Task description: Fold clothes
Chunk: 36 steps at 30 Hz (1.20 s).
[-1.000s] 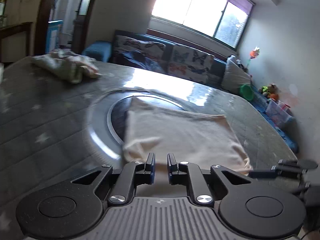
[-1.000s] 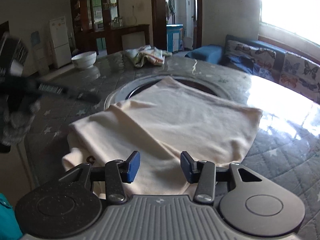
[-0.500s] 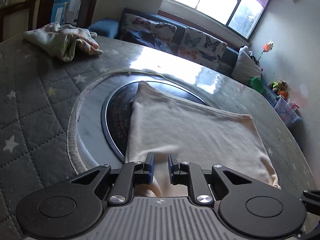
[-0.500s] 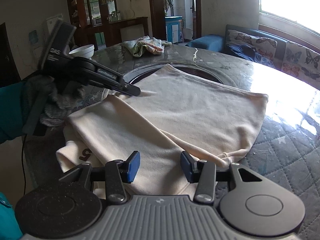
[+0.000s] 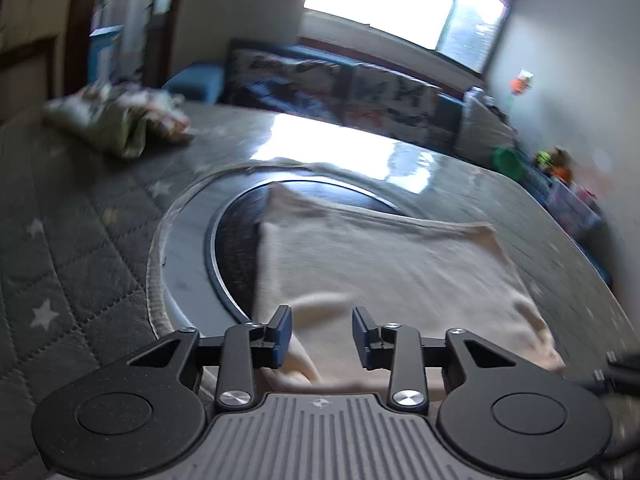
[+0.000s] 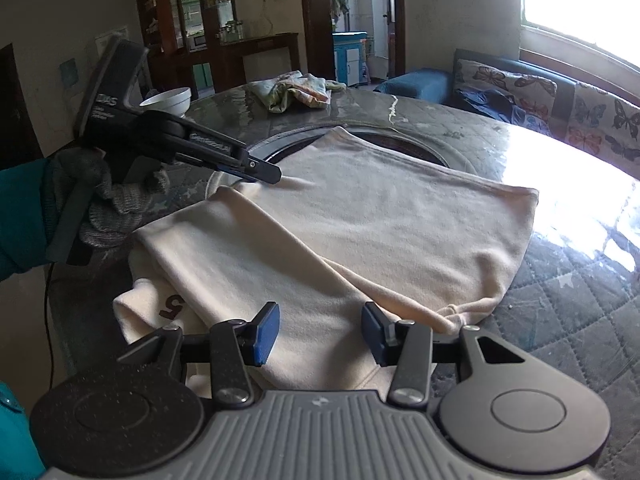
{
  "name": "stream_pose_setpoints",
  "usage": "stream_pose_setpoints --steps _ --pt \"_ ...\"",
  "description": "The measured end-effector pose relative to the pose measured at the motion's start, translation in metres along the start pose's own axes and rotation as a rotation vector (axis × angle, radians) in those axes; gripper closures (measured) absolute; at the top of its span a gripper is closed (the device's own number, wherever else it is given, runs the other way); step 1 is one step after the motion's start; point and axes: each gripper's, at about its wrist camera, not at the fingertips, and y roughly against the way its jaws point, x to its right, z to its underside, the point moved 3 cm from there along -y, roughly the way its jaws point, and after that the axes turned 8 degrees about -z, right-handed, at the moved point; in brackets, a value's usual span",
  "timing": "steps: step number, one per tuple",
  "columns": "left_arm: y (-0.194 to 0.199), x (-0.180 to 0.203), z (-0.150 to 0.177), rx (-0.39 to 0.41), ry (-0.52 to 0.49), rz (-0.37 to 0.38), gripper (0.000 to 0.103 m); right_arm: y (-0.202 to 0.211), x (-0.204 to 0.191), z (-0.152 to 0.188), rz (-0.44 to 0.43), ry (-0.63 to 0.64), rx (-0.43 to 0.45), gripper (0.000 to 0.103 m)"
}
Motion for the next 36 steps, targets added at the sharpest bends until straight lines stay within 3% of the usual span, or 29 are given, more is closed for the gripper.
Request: stream_pose_setpoints --steps 9,13,18,20,24,27,30,32,36 --pt "0.078 0.026 0.048 0.022 -0.245 0.132 0.057 0.006 -0.006 0.006 0.018 0.079 -0.028 0.057" --pt "0.108 0.034 0.069 0.036 -0.347 0.199 0.047 0.016 -0.009 0.007 0.017 0.107 -0.036 0.057" --pt "0.121 0.048 0.091 0.03 -0.443 0.216 0.042 0.031 -0.017 0.012 0.015 0.161 -0.062 0.056" --pt "0.121 0.052 0.094 0.032 -0.447 0.205 0.042 0.036 -0.021 0.014 0.013 0.185 -0.07 0.051" --pt "0.114 0.054 0.098 0.0 -0.43 0.173 0.043 0.047 -0.031 0.019 0.012 0.248 -0.091 0.05" --pt "0.108 0.051 0.099 -0.051 -0.365 0.151 0.044 0.051 -0.039 0.024 0.017 0.303 -0.107 0.046" --pt "0.1 0.047 0.099 -0.102 -0.303 0.13 0.053 0.05 -0.045 0.028 0.023 0.358 -0.117 0.042" --pt "0.096 0.045 0.099 -0.135 -0.254 0.153 0.063 0.049 -0.049 0.03 0.026 0.389 -0.121 0.04" --pt "0.091 0.045 0.098 -0.16 -0.2 0.184 0.073 0.045 -0.056 0.034 0.017 0.437 -0.12 0.036"
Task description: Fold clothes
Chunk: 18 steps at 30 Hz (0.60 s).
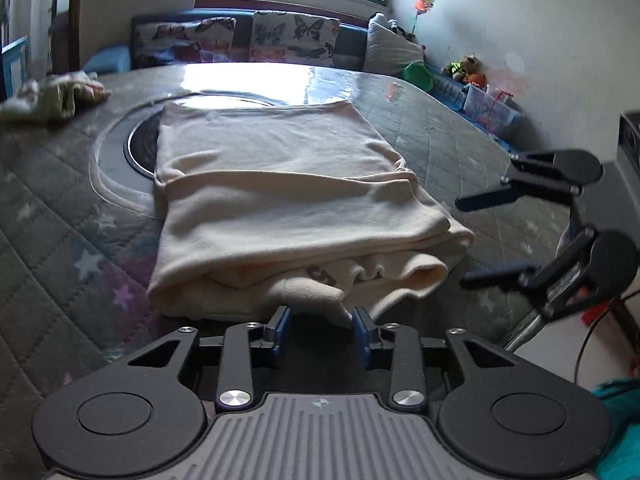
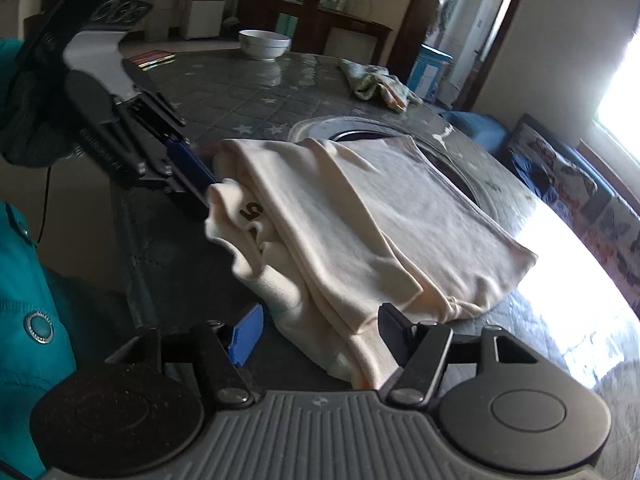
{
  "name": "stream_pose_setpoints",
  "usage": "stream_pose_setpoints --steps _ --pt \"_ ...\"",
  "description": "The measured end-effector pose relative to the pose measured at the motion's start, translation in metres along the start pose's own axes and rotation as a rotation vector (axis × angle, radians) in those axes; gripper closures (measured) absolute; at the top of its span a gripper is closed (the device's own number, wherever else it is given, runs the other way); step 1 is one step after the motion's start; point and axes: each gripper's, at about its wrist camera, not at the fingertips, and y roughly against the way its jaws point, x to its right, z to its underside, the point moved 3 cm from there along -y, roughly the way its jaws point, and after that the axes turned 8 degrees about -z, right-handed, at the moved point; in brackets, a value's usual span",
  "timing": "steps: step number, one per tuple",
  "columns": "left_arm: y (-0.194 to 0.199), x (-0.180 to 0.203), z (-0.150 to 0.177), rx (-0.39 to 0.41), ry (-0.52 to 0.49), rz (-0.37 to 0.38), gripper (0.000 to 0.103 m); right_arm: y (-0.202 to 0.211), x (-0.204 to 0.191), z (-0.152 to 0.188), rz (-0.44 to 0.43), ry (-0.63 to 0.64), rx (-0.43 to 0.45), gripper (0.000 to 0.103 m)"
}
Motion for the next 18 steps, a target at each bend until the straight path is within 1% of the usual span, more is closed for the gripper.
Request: stream_pose_setpoints --steps 2,5,7,10,12,17,18 --pt "0.0 0.002 -0.002 0.002 0.007 0.013 0.089 -0.003 -0.003 0.0 0.003 0.018 -0.001 0.036" --pt "0.002 0.002 -0.008 0.027 0.018 0.024 0.095 -0.008 -0.008 0.002 0.007 0.064 -0.006 0.035" --pt "0.004 0.0 -0.014 0.052 0.029 0.031 0.096 -0.011 -0.012 0.003 0.012 0.099 -0.002 0.035" --pt "0.004 -0.005 -0.026 0.079 0.064 0.045 0.096 -0.018 -0.013 0.001 0.015 0.113 0.012 0.035" --pt "0.0 -0.008 -0.033 0.088 0.086 0.053 0.097 -0.023 -0.012 -0.001 0.014 0.113 0.023 0.037" --pt "-0.009 -0.017 -0.044 0.084 0.133 0.082 0.096 -0.035 -0.003 -0.007 0.011 0.052 0.044 0.055" --pt "-0.009 -0.019 -0.045 0.082 0.138 0.089 0.096 -0.037 0.0 -0.008 0.008 0.028 0.045 0.064"
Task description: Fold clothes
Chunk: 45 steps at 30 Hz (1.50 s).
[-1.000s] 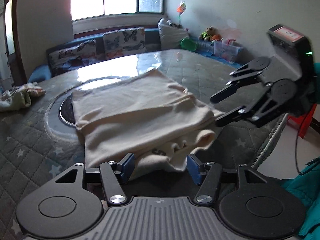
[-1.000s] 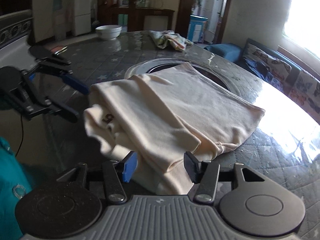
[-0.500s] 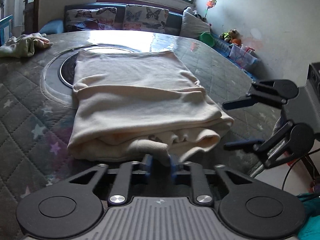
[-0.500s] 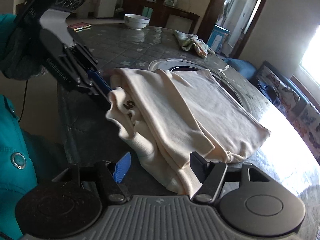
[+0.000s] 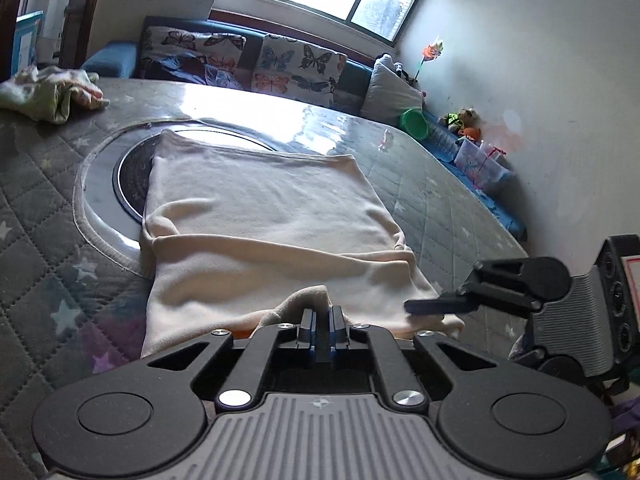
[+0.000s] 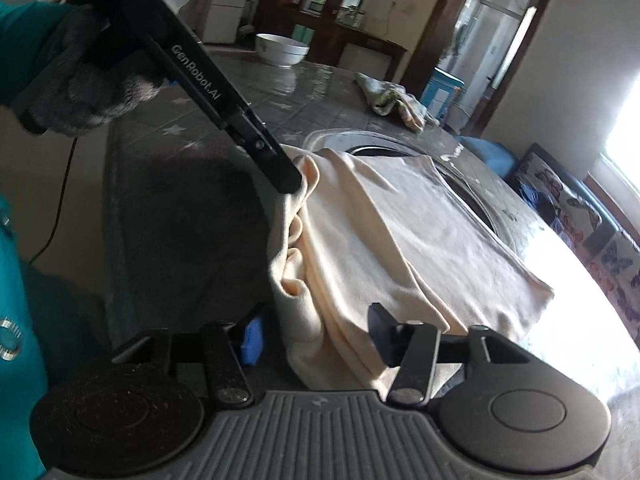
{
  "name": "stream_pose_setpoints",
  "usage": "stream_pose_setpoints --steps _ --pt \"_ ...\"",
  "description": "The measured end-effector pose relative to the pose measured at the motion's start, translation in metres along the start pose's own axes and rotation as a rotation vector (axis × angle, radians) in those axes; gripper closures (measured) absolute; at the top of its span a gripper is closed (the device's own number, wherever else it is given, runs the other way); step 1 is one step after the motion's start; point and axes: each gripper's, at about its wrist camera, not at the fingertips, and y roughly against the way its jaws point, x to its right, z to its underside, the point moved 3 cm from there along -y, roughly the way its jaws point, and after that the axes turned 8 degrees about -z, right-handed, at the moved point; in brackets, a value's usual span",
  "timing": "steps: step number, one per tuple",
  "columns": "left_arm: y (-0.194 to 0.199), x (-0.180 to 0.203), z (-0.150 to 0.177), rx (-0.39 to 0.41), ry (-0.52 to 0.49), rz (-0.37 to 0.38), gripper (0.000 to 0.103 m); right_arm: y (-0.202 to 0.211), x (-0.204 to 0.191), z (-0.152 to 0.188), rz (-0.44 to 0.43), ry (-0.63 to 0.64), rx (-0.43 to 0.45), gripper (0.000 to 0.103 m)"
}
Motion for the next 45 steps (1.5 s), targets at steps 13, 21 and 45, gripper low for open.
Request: stream_pose_setpoints --steps 13,21,45 --pt "0.04 -0.002 0.03 0.118 -0.293 -0.162 0.041 0.009 0.052 -0.015 -0.086 -0.313 0.053 0.089" --pt "0.013 0.013 0.041 0.188 -0.566 -0.265 0.037 0.009 0.062 -0.022 -0.072 -0.34 0.071 0.089" --pt "0.03 0.017 0.053 0.211 -0.794 -0.191 0.089 0.031 0.048 -0.018 -0.049 -0.33 0.142 0.093"
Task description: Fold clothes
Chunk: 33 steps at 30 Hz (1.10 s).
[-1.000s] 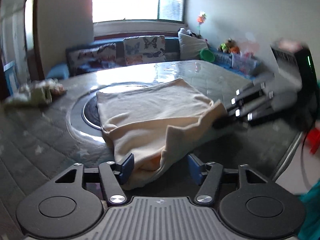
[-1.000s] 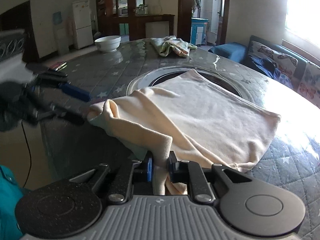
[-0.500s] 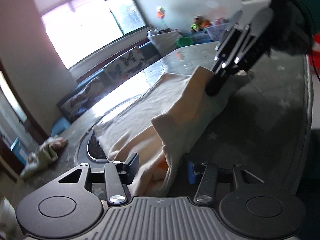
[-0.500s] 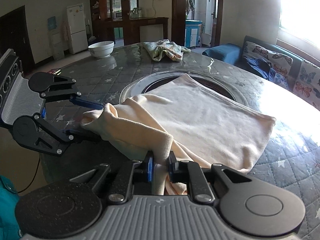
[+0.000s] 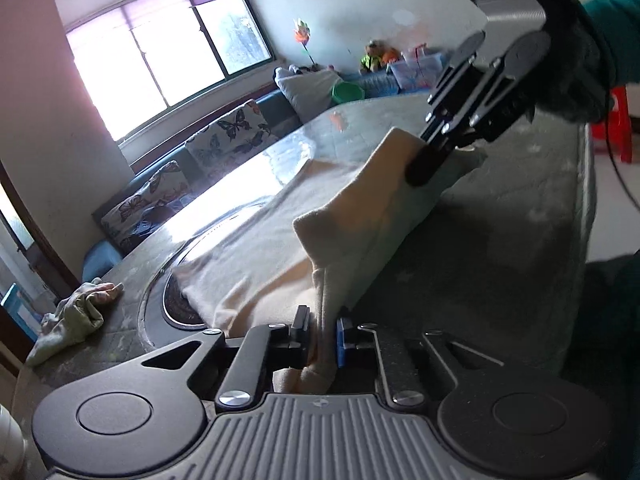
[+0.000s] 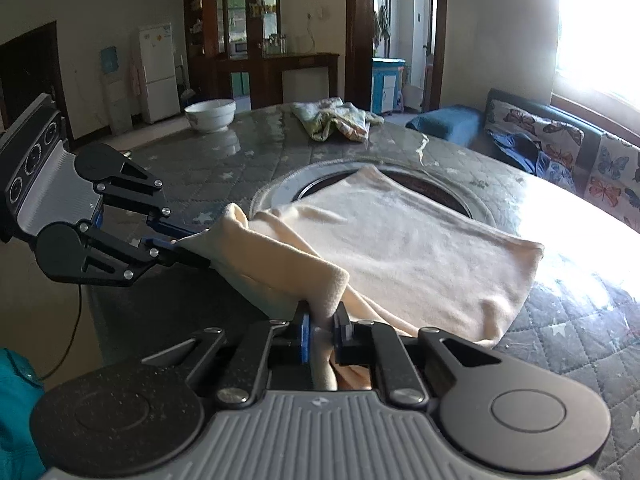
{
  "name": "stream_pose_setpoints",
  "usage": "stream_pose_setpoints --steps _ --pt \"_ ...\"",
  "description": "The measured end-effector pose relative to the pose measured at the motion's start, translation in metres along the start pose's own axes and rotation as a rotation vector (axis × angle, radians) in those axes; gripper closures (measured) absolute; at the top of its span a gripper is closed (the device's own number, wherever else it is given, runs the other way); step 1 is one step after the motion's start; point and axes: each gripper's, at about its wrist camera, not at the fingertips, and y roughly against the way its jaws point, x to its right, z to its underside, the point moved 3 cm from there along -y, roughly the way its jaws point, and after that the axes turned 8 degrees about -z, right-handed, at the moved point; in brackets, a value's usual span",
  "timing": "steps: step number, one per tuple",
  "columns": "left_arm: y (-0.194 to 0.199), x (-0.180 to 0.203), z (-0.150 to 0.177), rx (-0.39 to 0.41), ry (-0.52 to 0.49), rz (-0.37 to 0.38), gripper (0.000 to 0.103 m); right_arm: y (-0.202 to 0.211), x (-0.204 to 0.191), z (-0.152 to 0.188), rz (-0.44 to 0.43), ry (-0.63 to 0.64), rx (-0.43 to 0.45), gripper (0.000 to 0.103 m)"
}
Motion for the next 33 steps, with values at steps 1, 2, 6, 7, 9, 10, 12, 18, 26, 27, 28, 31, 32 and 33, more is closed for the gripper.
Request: stream_pose_setpoints --steps 1,2,6,7,9,10,12,18,26,27,28,31,32,33 --pt "0.006 0.001 -0.002 0.005 0.01 0.006 0.089 0.006 -0.003 0.001 -0.003 0.005 0.006 0.093" --pt "0.013 0.003 -0.004 0.008 0.023 0.016 0.089 0.012 -0.006 0.001 -0.007 0.011 0.012 0.093" --pt "0.046 0.01 -0.012 0.029 0.071 0.061 0.089 0.038 -0.022 0.005 -0.026 0.029 0.011 0.093" --pt "0.056 0.012 -0.014 0.035 0.081 0.075 0.089 0.047 -0.027 0.006 -0.032 0.035 0.007 0.093" --pt "0.073 0.014 -0.019 0.042 0.123 0.11 0.089 0.063 -0.037 0.006 -0.046 0.046 0.0 0.093" --pt "0.079 0.014 -0.02 0.042 0.143 0.126 0.09 0.071 -0.043 0.007 -0.053 0.051 -0.004 0.094" --pt "0.085 0.015 -0.023 0.045 0.161 0.14 0.09 0.083 -0.052 0.007 -0.064 0.061 -0.011 0.094" --pt "0.068 -0.003 -0.031 0.048 0.202 0.121 0.091 0.081 -0.05 0.0 -0.04 0.075 -0.014 0.094" --pt "0.006 -0.051 -0.041 0.03 0.263 0.043 0.094 0.04 -0.002 -0.042 0.001 0.123 -0.02 0.094" --pt "-0.005 -0.057 -0.041 0.02 0.276 0.031 0.094 0.031 0.005 -0.048 0.006 0.129 -0.029 0.094" --pt "-0.016 -0.063 -0.04 0.006 0.291 0.021 0.094 0.022 0.013 -0.053 0.01 0.134 -0.039 0.094" --pt "-0.049 -0.079 -0.034 -0.04 0.335 -0.013 0.094 -0.012 0.034 -0.063 0.038 0.144 -0.069 0.094" --pt "-0.059 -0.083 -0.03 -0.057 0.351 -0.023 0.094 -0.024 0.041 -0.064 0.046 0.14 -0.08 0.094" --pt "-0.07 -0.087 -0.025 -0.078 0.373 -0.033 0.094 -0.036 0.048 -0.066 0.055 0.136 -0.09 0.094"
